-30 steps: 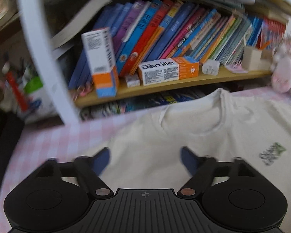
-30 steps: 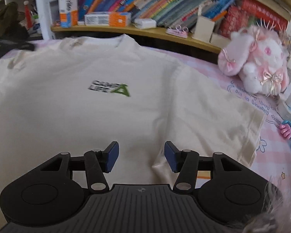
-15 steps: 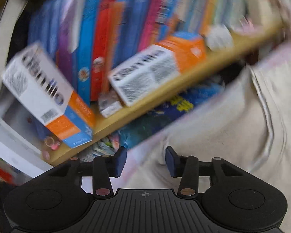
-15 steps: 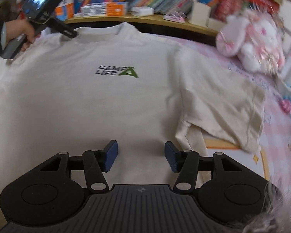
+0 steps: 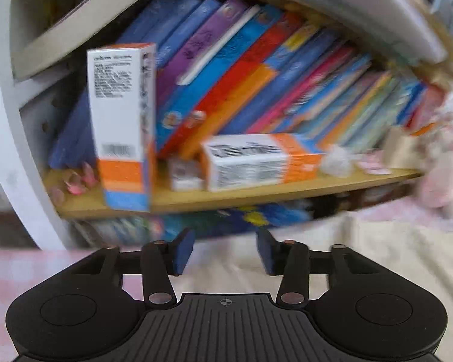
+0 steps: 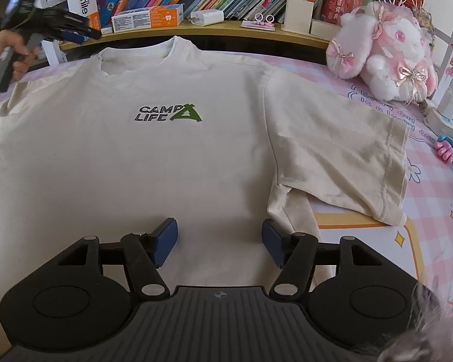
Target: Fold clothes
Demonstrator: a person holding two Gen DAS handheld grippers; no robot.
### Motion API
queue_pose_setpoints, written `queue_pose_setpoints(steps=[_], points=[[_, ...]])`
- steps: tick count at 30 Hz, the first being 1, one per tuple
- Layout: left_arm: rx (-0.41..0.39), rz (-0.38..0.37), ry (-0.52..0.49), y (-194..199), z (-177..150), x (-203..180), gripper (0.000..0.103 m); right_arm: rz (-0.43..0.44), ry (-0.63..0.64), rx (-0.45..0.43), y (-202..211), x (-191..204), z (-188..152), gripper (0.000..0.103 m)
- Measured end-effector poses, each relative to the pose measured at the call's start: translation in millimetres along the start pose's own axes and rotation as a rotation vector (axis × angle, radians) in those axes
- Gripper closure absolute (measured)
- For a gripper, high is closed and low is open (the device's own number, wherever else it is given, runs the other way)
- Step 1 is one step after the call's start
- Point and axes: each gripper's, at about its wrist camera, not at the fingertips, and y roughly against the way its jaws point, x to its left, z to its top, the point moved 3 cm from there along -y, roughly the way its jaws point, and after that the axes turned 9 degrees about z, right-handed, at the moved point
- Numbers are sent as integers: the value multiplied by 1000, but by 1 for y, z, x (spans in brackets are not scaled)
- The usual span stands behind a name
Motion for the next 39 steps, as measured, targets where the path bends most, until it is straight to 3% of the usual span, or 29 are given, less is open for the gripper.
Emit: queue_pose_setpoints(steps=[1, 4, 10, 16, 21, 27, 34, 39], points=[[26, -21, -11, -3, -7, -3, 97, 0, -2, 0, 0, 0, 0, 43], [91, -36, -39, -16, -26, -8, 102, 1, -11, 5, 0, 0, 1, 43], [100, -8, 70, -49, -20, 0, 103, -3, -182, -36, 15, -30, -2, 49], [125, 77, -1, -56, -1, -19, 100, -165, -414, -122, 36, -96, -10, 49], [15, 8, 44, -2, 0, -19, 99, -236, -508, -114, 24, -145, -6, 55], [1, 26, 127, 79, -34, 7, 99, -255, -423, -76, 8, -172, 10, 100], [102, 163, 238, 145, -99, 39, 98, -312, -274, -35, -5, -189, 32, 99], [156, 261, 354, 177, -144, 64, 97, -345, -245, -8, 4, -178, 20, 98]])
